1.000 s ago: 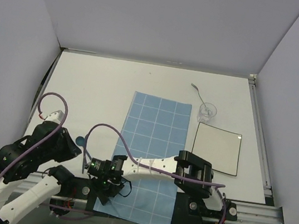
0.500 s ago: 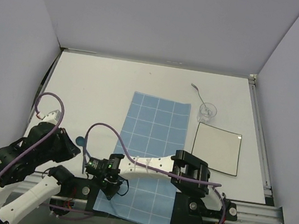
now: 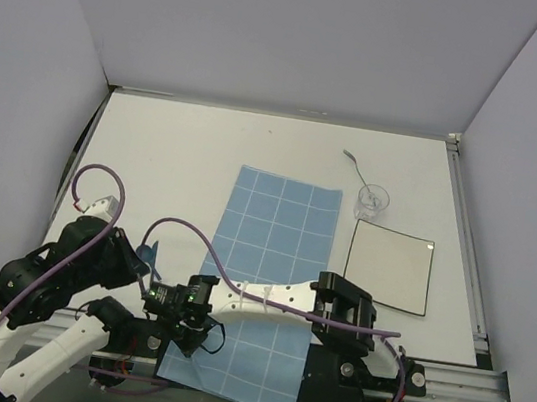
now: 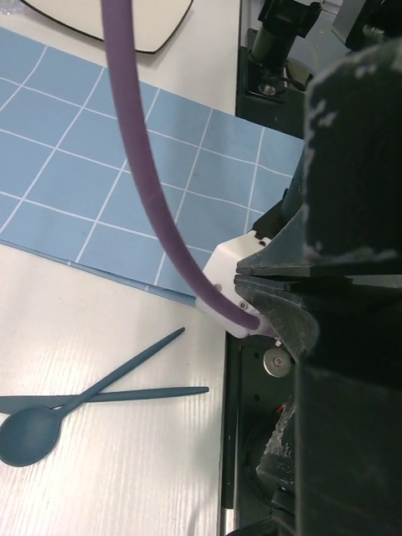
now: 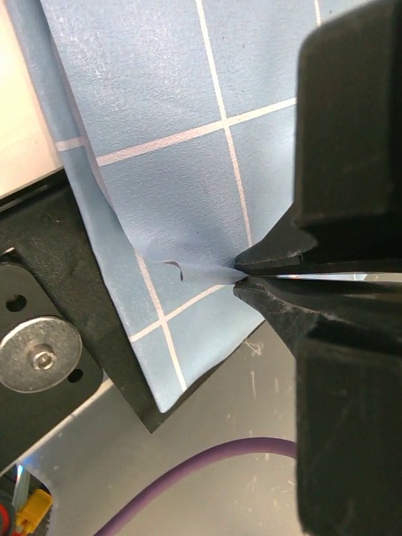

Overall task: Set the dinner table for one person
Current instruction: Flatten out the napkin at the center of the board.

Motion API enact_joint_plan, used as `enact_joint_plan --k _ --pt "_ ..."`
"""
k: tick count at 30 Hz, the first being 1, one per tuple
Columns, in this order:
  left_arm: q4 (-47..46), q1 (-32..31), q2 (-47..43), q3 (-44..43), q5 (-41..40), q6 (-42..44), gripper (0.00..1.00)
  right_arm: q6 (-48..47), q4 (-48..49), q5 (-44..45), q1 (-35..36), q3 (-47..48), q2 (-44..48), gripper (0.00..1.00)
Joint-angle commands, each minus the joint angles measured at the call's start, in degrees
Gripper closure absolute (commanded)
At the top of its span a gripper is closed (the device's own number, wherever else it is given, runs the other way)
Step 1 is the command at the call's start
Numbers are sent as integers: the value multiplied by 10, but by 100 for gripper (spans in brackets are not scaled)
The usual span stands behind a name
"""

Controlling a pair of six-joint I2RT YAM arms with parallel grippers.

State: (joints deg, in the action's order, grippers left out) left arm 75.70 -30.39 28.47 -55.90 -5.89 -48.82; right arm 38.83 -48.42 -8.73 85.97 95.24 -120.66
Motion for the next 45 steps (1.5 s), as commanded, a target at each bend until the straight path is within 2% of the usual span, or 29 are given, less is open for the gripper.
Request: enact_joint_plan --k 1,14,27,28,30,31,32,40,43,45 --pt "-32 -3 2 -17 -3 8 100 3 -6 10 16 25 63 100" --pt "-30 -2 -16 -4 -4 -1 100 17 27 2 49 40 111 100" --pt "-31 -3 -27 5 -3 -13 100 17 33 5 43 62 172 100" --pt "-30 -3 -30 6 -4 -13 100 17 39 1 42 57 176 93" --pt "-28 -2 -31 7 -6 -13 100 27 45 4 43 42 182 54" --pt "-27 -2 -32 7 -6 -13 100 33 49 3 44 30 184 41" --pt "-26 -3 -32 6 -7 -13 100 40 53 2 45 16 186 37" --pt "-24 -2 -37 16 -6 -13 100 56 76 14 61 -32 183 34" --pt "-25 -3 -41 24 -6 -12 100 51 49 45 66 -24 177 35" --pt "-25 -2 -43 27 -5 -10 100 55 4 97 70 -17 173 35"
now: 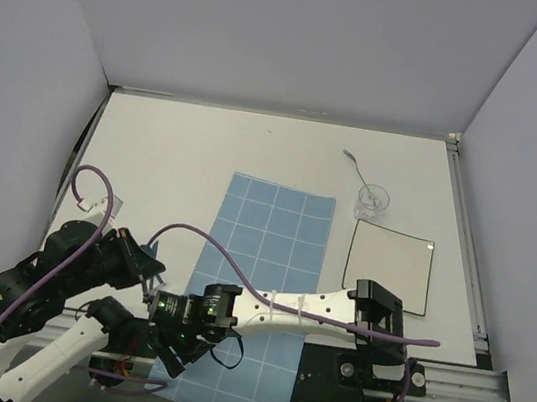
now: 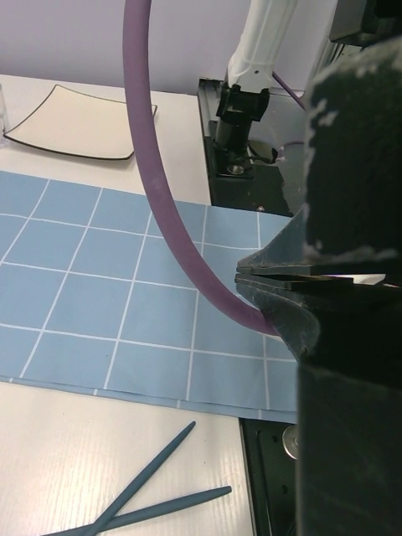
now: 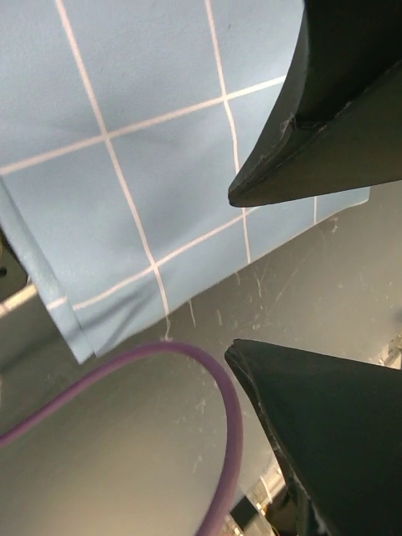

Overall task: Set the dinner table for one person
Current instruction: Flatten out the napkin at the center of the board.

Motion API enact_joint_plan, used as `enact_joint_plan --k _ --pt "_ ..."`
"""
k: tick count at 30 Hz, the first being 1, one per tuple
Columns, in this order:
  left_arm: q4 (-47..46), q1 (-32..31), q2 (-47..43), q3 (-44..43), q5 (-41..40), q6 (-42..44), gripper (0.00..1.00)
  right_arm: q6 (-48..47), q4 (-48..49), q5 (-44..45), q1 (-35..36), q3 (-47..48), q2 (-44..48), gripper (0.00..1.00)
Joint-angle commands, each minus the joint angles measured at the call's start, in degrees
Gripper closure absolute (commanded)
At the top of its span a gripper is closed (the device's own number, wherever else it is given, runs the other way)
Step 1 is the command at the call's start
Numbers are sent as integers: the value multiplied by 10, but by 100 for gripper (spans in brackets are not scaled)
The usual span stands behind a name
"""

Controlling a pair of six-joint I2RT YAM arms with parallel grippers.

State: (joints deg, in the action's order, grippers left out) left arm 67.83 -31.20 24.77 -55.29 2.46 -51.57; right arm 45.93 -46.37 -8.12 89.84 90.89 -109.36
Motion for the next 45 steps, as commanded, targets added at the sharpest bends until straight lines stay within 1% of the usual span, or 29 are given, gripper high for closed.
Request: enact_joint_plan --k 1,4,6,8,11,12,14,16,18,20,21,22,23,24,25,28,32,35,38,41,45 --pt "52 6 -4 21 -88 19 100 -5 -60 122 31 33 55 34" --pt "44 6 16 22 -83 40 100 46 -180 217 30 35 48 29" --pt "40 6 36 23 -75 53 99 81 -225 252 30 3 60 25" --pt "35 6 58 23 -56 59 82 114 -235 263 30 -39 84 21" --pt "41 6 79 16 -50 58 58 161 -212 260 33 -113 139 20" --pt "42 6 82 16 -52 58 53 180 -206 262 34 -137 157 20" --pt "44 6 91 16 -59 57 46 218 -193 272 35 -184 197 20" --pt "34 6 110 6 -53 63 45 243 -186 290 32 -221 235 21" --pt "18 6 139 -8 -51 71 45 241 -185 309 20 -237 268 21" --pt "-7 6 173 -21 -41 82 45 214 -183 320 -13 -235 294 22" --pt "-29 6 190 -27 -27 86 47 193 -176 320 -35 -231 305 26" --pt "-56 6 208 -30 -6 92 55 166 -168 317 -60 -225 315 45" --pt "-83 6 226 -33 13 94 71 145 -161 315 -84 -215 323 80" --pt "-111 6 247 -37 30 95 91 129 -157 313 -110 -205 327 98" --pt "-135 6 267 -42 44 95 100 106 -152 309 -132 -193 329 100" --pt "-178 6 340 -73 47 95 100 34 -134 285 -205 -157 310 100" --pt "-226 7 441 -127 55 106 100 -44 -115 247 -294 -119 246 100" --pt "-258 10 520 -168 66 109 100 -87 -80 194 -358 -102 187 100" --pt "-287 16 590 -198 80 108 100 -110 -39 122 -423 -97 142 100" --pt "-316 21 645 -215 98 106 100 -129 -21 91 -468 -87 105 100" --pt "-346 24 690 -213 108 101 100 -145 -15 79 -496 -79 72 100"
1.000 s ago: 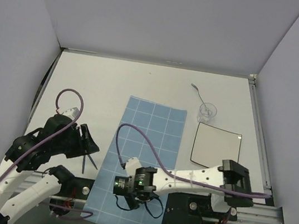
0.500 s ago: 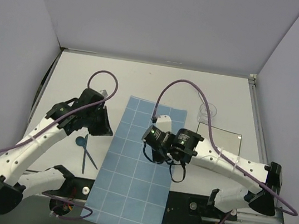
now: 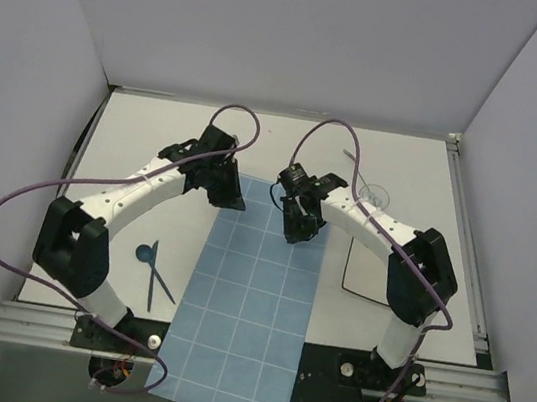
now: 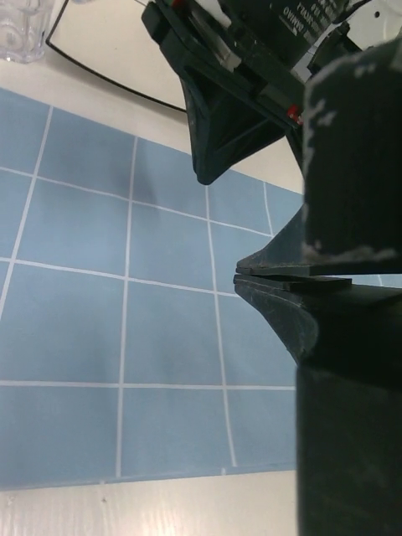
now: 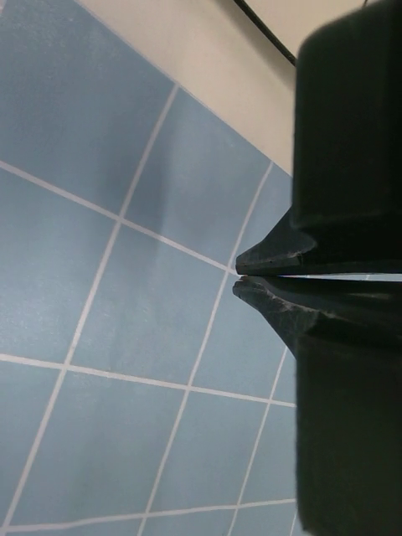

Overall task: Set the dinner table for one person
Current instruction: Flatten out the napkin at the center of the board.

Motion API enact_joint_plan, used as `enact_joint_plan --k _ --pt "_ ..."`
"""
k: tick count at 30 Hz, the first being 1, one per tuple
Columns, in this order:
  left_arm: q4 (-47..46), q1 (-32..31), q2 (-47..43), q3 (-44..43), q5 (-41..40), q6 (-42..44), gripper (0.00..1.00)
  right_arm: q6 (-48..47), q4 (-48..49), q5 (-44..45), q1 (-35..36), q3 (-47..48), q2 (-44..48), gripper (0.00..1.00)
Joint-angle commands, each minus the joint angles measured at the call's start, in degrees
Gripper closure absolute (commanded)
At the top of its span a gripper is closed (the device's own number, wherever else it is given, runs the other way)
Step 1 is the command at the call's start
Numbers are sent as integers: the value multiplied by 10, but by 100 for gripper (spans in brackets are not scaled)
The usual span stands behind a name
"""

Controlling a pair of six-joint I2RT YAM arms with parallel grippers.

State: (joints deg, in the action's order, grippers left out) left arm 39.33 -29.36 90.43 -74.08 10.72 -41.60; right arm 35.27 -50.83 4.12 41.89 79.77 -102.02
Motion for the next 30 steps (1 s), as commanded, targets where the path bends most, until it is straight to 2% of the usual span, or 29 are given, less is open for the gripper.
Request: enact_joint_plan --k 1,12,20,30 --pt "-67 6 42 -22 27 0 100 -40 33 -45 -21 29 -7 100" --pt "-121 5 164 9 42 -38 100 -55 56 -79 -69 27 -84 100" --pt "-113 10 252 -34 44 -36 100 -75 48 -93 -89 103 -177 100" --pt "-106 51 360 -129 79 -32 100 -94 31 -127 -126 234 -296 100"
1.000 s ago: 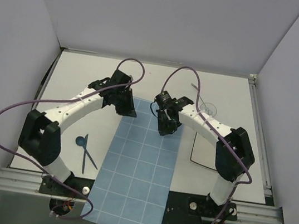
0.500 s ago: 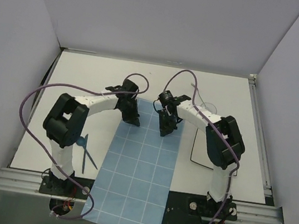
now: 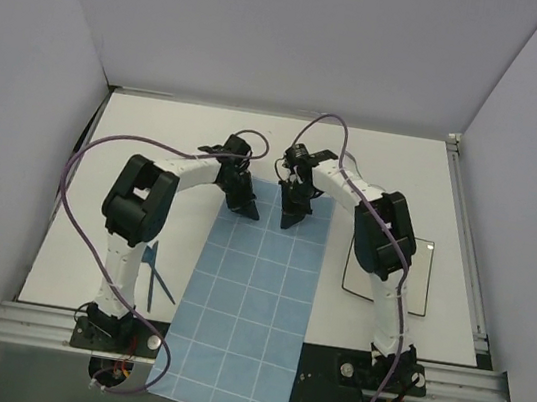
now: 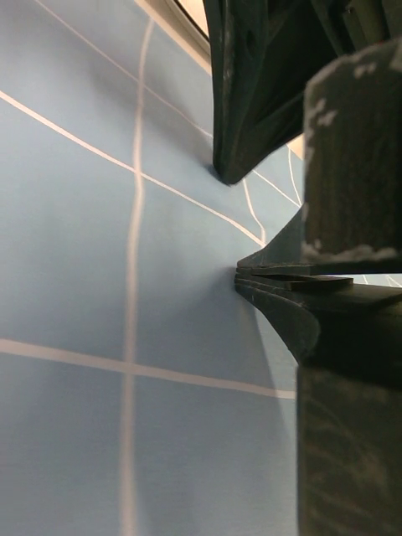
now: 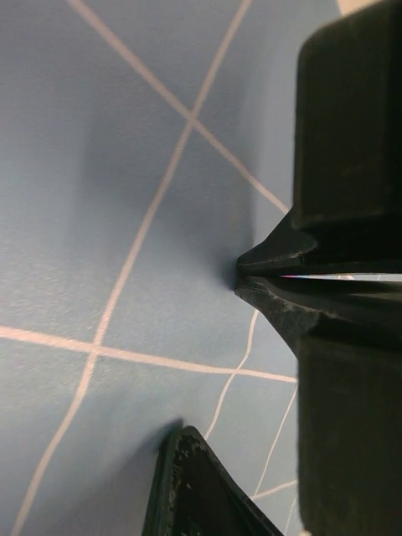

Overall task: Set the dinner table for one person
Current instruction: Flatten out the napkin at the center of the board.

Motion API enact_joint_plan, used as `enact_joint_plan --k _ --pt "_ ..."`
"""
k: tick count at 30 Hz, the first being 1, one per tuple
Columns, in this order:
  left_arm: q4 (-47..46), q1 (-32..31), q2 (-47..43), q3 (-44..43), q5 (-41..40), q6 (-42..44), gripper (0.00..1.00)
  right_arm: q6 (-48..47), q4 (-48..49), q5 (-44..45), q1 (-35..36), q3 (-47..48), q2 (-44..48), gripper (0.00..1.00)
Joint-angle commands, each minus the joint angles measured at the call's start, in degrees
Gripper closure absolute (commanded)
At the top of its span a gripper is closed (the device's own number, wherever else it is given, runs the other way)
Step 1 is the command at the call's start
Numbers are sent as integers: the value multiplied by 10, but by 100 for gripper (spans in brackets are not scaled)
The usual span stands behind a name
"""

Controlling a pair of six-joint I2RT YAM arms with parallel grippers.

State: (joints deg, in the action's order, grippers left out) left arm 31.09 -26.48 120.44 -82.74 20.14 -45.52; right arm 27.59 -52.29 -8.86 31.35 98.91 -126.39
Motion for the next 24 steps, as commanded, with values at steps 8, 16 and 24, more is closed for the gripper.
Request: enact_joint_plan --k 8,16,24 --pt "26 53 148 -175 -3 34 100 -32 36 -20 -63 113 -104 100" --pt "55 79 182 -252 -1 46 100 -37 28 -42 -99 179 -142 100" --pt "111 92 250 -379 4 49 100 -41 9 -66 -126 319 -233 100"
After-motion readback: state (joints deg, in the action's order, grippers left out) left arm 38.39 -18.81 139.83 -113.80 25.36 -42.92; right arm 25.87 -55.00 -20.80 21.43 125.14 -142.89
